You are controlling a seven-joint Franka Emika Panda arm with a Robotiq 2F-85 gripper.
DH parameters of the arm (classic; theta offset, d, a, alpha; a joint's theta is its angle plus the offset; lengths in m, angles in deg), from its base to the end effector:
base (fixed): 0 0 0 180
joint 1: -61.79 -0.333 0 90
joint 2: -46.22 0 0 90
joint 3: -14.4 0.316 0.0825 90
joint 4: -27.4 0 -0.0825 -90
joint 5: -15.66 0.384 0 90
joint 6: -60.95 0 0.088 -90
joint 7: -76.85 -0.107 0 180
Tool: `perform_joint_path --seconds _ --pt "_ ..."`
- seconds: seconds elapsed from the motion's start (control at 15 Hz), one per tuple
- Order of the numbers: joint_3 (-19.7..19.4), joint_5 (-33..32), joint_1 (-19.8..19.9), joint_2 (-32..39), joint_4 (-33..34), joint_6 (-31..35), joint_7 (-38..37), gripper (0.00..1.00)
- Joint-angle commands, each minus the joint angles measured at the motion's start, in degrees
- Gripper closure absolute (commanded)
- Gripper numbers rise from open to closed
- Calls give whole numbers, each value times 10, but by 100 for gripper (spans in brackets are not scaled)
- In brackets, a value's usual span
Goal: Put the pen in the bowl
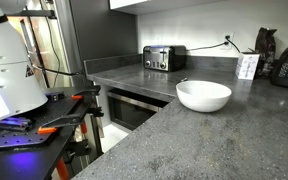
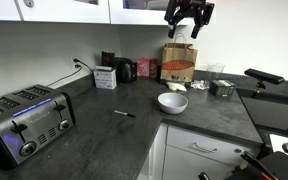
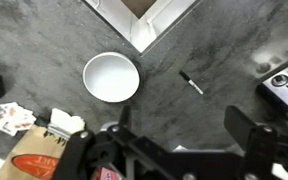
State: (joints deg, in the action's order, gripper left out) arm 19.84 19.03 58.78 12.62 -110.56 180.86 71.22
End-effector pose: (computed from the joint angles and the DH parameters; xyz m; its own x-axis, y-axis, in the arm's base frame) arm 0.3949 0.0665 0.5459 0.9642 0.0134 0.2647 0.0222 -0.9993 -0.0306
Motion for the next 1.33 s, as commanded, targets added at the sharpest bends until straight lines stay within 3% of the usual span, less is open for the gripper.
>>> perform_joint_path --seconds 0.0,0.27,0.53,0.8,1.27 --pt "-16 2 -27 33 1 24 83 0" --pt "-18 15 -66 136 8 103 187 0" --pt "-13 42 -94 283 48 171 285 0" --pt "6 33 -71 430 139 144 353 0" --pt "36 -33 -64 625 320 114 325 0"
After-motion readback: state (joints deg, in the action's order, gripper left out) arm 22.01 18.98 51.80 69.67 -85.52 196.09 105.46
